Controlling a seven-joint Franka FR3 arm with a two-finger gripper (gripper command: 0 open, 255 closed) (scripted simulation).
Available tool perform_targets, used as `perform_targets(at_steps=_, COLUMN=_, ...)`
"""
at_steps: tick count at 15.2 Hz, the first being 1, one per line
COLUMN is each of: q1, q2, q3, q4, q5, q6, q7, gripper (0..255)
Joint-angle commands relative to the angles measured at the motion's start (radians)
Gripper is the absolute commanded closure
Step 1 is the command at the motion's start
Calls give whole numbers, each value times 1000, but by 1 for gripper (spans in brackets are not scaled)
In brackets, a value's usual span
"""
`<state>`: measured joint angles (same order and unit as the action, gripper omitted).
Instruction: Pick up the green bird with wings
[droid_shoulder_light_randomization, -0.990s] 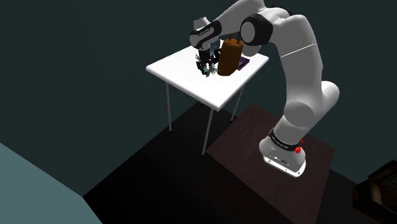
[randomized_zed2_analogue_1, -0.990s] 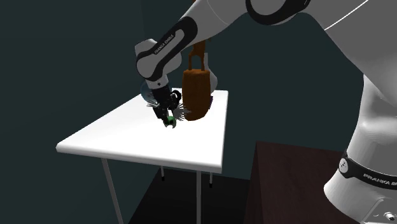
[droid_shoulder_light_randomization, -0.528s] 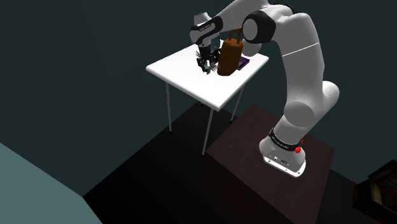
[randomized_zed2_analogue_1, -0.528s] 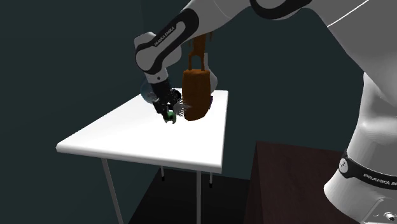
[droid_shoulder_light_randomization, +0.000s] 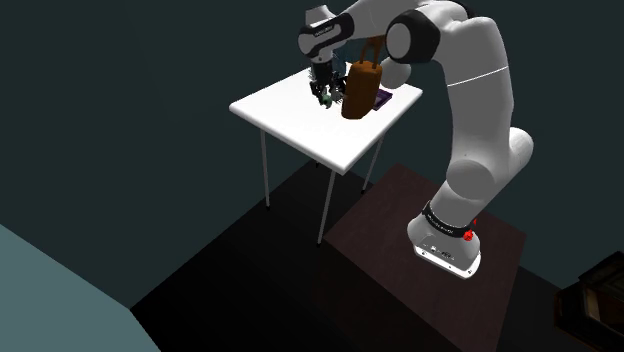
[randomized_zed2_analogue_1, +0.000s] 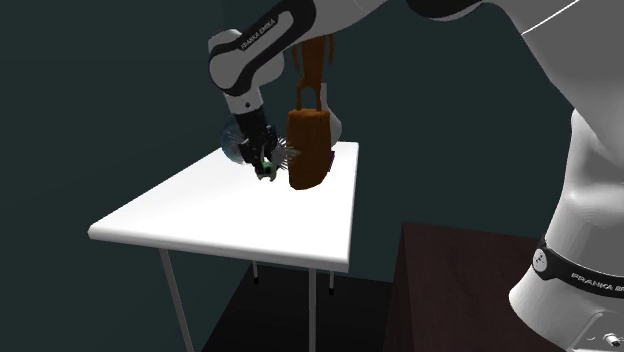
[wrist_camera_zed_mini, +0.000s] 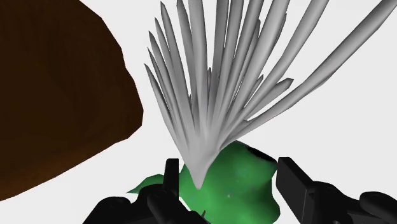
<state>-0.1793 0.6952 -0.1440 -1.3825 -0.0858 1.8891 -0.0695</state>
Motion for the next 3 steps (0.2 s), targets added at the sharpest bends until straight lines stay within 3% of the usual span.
perform_targets(at_steps=1, q1=1, q2=-10, q3=0, q4=11, q5=0, q6=-21, q7=-2, gripper=255)
perform_targets(at_steps=3, q1=1, q2=-10, q3=-1, q4=12, q5=0, q6=-22, q7=-2, gripper=255)
